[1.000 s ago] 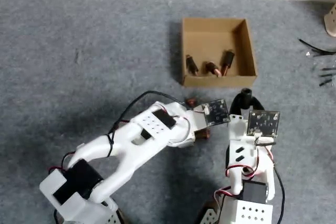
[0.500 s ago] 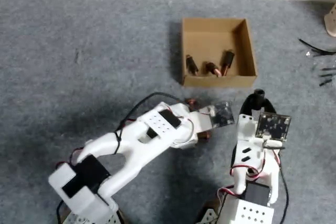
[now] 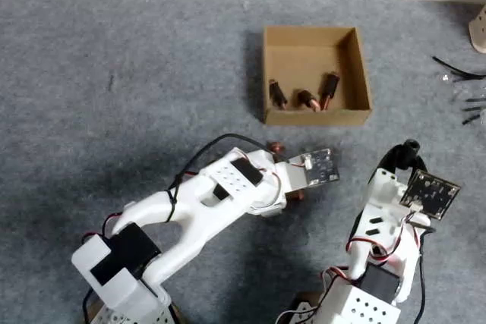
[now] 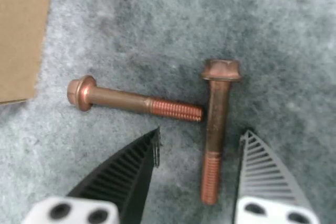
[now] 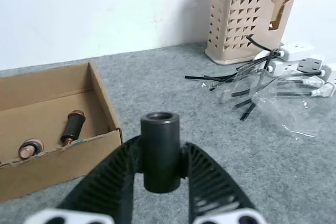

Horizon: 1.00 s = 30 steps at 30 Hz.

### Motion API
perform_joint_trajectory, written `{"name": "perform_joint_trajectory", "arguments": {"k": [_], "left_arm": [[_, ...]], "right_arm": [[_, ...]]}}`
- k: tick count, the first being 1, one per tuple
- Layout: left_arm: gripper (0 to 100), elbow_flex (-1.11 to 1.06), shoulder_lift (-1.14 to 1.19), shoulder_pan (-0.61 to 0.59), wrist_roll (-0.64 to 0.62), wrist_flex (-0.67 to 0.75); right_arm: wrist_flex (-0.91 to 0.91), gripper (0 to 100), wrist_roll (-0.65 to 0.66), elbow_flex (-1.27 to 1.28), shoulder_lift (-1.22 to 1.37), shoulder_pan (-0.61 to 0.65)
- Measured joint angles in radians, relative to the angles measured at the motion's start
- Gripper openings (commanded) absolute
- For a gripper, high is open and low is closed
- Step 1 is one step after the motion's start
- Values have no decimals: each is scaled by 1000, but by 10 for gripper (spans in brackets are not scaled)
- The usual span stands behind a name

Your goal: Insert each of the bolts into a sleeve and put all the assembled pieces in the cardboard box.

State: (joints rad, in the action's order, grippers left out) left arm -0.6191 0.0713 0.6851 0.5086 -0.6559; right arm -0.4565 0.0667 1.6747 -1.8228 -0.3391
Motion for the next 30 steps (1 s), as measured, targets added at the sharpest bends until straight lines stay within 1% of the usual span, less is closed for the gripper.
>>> {"name": "perform_joint_trajectory", "arguments": {"k": [2,4,5,7,9,17,22,23,26,30], "left_arm": [[136,5,0,0,2,-14],[30,5,0,9,18,-25],[0,5,0,11,35,-32],[28,3,2,20,57,-35],[2,2,3,21,58,-37],[6,-5,-5,21,66,-94],[6,-126,-170,21,64,-98],[6,-166,-227,21,61,-80],[6,-313,-416,0,-29,25],[6,-508,-683,-106,-175,210]], "right_arm": [[0,5,0,0,0,0],[0,5,0,0,0,0],[0,5,0,0,0,0],[0,5,0,0,0,0],[0,5,0,0,0,0],[0,5,0,0,0,0],[0,5,0,0,0,12],[0,5,0,0,0,14],[0,5,0,0,0,15],[0,5,0,0,0,20]]}}
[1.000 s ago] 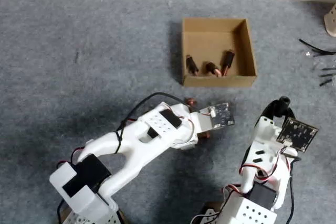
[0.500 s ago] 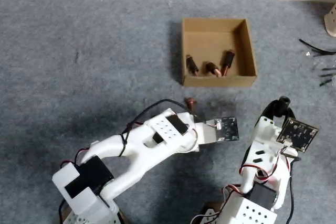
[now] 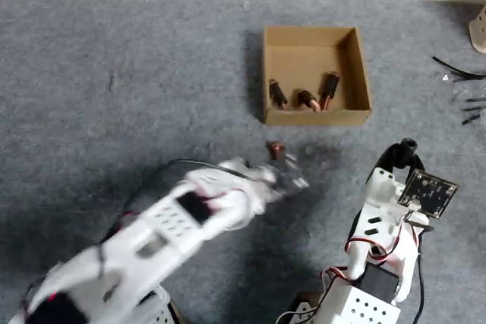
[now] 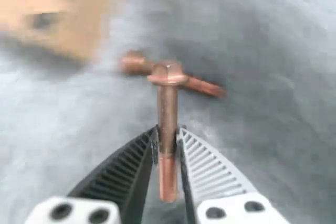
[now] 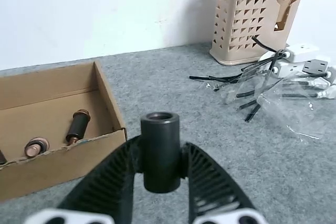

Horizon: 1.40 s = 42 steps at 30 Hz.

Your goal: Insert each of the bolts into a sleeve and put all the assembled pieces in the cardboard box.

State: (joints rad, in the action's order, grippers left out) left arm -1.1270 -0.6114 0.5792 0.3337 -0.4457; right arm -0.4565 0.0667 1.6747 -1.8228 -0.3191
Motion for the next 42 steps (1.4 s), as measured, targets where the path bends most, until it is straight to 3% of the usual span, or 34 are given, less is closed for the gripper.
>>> {"name": "perform_joint_trajectory", "arguments": {"k": [6,15,20,29,33,39,42], "left_arm": [[6,-224,-292,-89,-78,247],[6,-328,-499,-130,-81,617],[6,-316,-514,-130,-81,690],[6,-127,-519,-120,-92,649],[7,-106,-520,-55,-238,649],[7,-106,-520,-2,-643,649],[7,-123,-522,-5,-727,649]], "right_arm": [[0,5,0,0,0,18],[0,5,29,0,0,230],[74,5,107,0,0,414],[222,5,117,0,0,624],[229,5,118,0,0,695],[229,5,118,0,0,730],[229,5,118,0,0,732]]}}
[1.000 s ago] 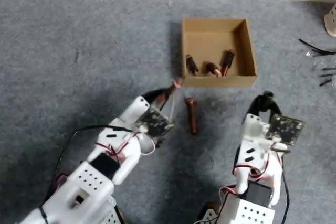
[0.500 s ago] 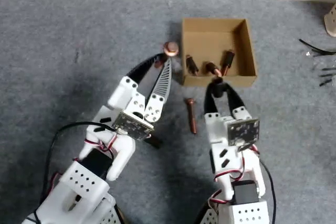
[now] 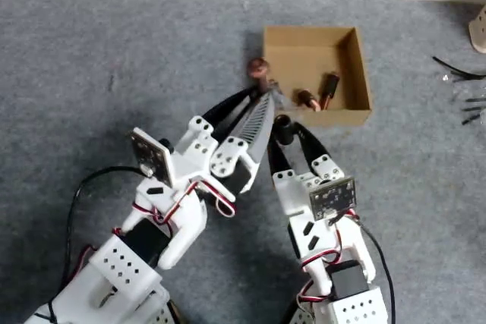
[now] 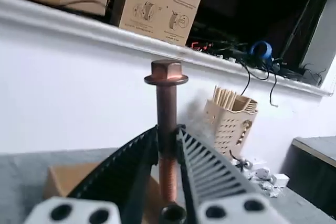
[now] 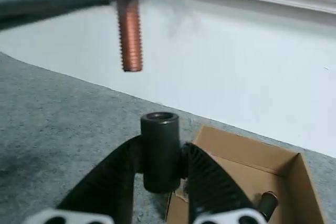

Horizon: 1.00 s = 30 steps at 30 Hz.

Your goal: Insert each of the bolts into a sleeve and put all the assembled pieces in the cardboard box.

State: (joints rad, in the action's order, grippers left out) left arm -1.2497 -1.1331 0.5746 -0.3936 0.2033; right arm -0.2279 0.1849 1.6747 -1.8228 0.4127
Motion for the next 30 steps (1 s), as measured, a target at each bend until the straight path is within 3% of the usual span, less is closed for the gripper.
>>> {"name": "perform_joint_trajectory", "arguments": {"k": [3,10,18,23,30], "left_arm": [[7,-54,-3,0,-26,37],[7,-192,-3,0,-110,315],[7,-192,17,-18,-126,345],[7,-117,212,-21,-180,344],[7,-97,362,-31,-186,476]], "right_arm": [[0,5,0,0,0,0],[-3,5,0,0,0,0],[-3,5,2,0,0,0],[-3,5,52,0,0,3],[-11,5,71,0,-2,12]]}}
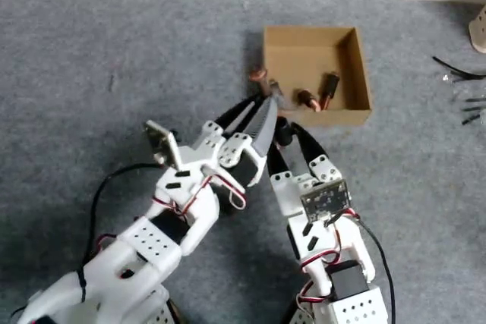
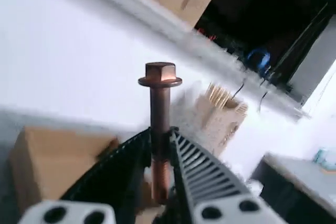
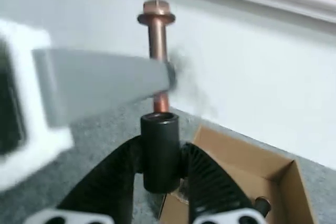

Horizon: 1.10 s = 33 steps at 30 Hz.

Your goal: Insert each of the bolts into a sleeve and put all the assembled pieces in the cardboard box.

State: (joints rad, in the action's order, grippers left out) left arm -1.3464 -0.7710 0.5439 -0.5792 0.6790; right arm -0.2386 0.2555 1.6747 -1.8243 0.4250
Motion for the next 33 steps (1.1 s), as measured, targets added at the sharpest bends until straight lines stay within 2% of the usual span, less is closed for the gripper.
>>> {"name": "perform_joint_trajectory", "arguments": {"k": [11,19,33], "left_arm": [[7,-32,-167,9,-5,-14],[7,-44,-253,51,-6,-187],[7,12,-149,55,-5,-287]], "right_arm": [[-20,5,0,0,0,0],[-20,5,0,0,0,0],[-21,5,0,0,2,-11]]}}
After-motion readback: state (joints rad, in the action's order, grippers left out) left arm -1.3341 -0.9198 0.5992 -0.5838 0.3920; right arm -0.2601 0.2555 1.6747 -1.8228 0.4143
